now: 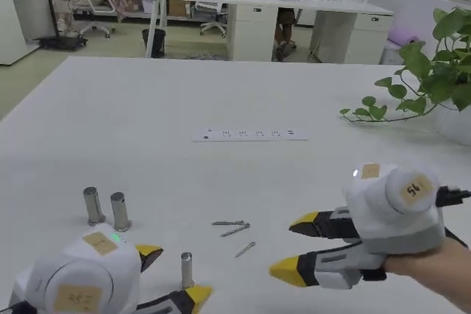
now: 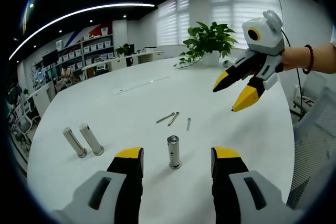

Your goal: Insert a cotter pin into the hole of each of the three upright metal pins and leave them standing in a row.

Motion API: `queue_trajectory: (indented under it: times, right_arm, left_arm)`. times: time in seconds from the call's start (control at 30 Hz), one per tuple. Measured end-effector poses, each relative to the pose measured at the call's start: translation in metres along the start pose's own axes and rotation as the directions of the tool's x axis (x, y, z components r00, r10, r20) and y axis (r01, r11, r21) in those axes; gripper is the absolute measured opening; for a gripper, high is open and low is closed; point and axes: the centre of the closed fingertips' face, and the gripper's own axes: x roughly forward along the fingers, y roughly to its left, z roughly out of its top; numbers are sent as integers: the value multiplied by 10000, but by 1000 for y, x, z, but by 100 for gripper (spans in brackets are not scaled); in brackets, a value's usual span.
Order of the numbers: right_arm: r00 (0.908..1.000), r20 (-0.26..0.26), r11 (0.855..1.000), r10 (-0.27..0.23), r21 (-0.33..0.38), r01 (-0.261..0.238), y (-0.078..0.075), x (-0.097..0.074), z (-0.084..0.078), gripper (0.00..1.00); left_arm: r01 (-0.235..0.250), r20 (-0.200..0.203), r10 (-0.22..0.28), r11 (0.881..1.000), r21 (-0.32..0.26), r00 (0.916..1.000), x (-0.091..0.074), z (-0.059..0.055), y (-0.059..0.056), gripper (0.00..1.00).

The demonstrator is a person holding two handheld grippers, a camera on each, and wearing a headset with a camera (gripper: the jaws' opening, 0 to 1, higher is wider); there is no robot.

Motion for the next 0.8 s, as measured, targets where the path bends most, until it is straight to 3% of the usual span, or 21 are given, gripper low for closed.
queue_trajectory:
  times: [0.2, 0.43, 0.8]
  right_arm:
    - [9965, -694, 9953, 466, -818, -522, -7, 15, 1, 40]
    - [9841, -1586, 9797, 795, -1699, -1065, -16, 33, -8, 32]
    - [9664, -2299, 9619, 1151, -2171, -1662, -30, 56, -15, 26]
  left_arm:
    - [146, 149, -148, 9998, 104, 9998, -9, 6, -3, 59]
    - [339, 200, -347, 9986, 412, 9992, -17, 10, -4, 68]
    - [233, 158, -242, 9982, 551, 9996, -26, 8, -3, 73]
